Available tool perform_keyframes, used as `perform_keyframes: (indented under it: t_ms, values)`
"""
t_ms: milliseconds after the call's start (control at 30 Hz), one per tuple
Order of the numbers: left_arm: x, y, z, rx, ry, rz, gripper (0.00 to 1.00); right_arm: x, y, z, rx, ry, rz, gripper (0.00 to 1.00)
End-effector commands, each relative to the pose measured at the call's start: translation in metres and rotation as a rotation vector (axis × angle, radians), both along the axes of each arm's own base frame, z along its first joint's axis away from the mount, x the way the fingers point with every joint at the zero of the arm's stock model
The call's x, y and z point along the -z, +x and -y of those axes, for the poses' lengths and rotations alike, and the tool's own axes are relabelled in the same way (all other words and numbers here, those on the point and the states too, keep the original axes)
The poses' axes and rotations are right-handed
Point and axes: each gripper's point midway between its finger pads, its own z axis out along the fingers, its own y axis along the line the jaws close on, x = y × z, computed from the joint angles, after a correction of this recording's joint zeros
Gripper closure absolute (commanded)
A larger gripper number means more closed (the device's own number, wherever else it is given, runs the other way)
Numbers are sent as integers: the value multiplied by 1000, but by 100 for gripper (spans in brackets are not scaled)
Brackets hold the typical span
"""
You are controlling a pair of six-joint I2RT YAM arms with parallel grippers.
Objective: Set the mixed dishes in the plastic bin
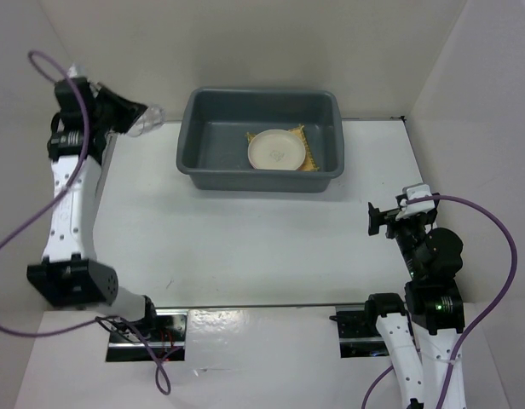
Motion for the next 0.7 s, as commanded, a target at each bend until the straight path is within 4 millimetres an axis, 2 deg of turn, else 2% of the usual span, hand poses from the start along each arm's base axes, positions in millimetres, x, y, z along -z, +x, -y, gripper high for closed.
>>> perform_keyframes:
  t_ms: [0, 33, 67, 100, 133, 200, 233, 267, 300, 367, 400, 533, 567, 667]
  values:
    - [-25, 41, 49, 154, 127, 3, 100, -6, -1, 0, 2, -5, 25, 1]
    - [-16, 44, 61, 190, 159, -60, 100, -6, -1, 0, 2, -5, 25, 1]
    - [23, 75, 74, 235, 191, -158, 100, -8, 0, 0, 2, -5, 34, 1]
    - [27, 84, 85, 282, 271, -169, 100, -8, 0, 2, 11, -5, 34, 1]
    - [30, 100, 110, 317, 329, -179, 100, -8, 0, 2, 11, -5, 34, 1]
    - [24, 101, 133, 357, 376, -127, 100, -6, 2, 2, 11, -6, 23, 1]
    - [72, 112, 144, 388, 407, -233, 100, -6, 2, 3, 20, -6, 23, 1]
    - [89, 115, 147, 372, 486, -266, 100, -6, 2, 3, 20, -6, 23, 1]
    - [112, 118, 158, 319, 613, -310, 100, -6, 2, 3, 20, -6, 23, 1]
    - [124, 121, 174, 306, 710, -314, 100, -4, 4, 3, 20, -6, 14, 1]
    - [139, 126, 181, 293, 739, -327, 100, -4, 4, 3, 20, -6, 14, 1]
    - [164, 142, 186, 280, 778, -332, 100, 0, 8, 3, 20, -7, -6, 1]
    - [160, 143, 186, 277, 775, -322, 100, 0, 8, 3, 20, -7, -6, 1]
    - [173, 151, 186, 276, 800, -325, 100, 2, 10, 3, 20, -7, -17, 1]
